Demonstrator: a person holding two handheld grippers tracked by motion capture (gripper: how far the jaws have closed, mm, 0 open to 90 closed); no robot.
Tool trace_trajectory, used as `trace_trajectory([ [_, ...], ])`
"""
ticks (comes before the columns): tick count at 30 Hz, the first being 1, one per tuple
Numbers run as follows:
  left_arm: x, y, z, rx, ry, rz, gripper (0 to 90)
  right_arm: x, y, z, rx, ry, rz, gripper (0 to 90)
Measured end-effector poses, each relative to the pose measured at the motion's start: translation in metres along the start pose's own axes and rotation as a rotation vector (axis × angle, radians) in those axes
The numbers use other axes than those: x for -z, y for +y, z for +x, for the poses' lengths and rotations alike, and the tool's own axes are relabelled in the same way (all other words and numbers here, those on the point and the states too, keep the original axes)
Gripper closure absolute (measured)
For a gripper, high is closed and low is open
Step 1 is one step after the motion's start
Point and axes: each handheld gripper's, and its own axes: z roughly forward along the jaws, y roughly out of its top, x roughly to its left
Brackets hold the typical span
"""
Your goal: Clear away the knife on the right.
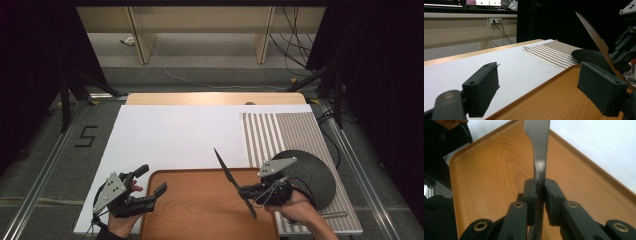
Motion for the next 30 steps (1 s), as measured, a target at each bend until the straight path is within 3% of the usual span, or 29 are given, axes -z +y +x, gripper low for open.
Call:
trace_trajectory([
  [30, 0.0, 0.0, 0.0, -0.009, 0.001, 0.002, 16.5, -0.003, -0.019, 0.014, -0.064, 0.004, 0.098, 80.8],
])
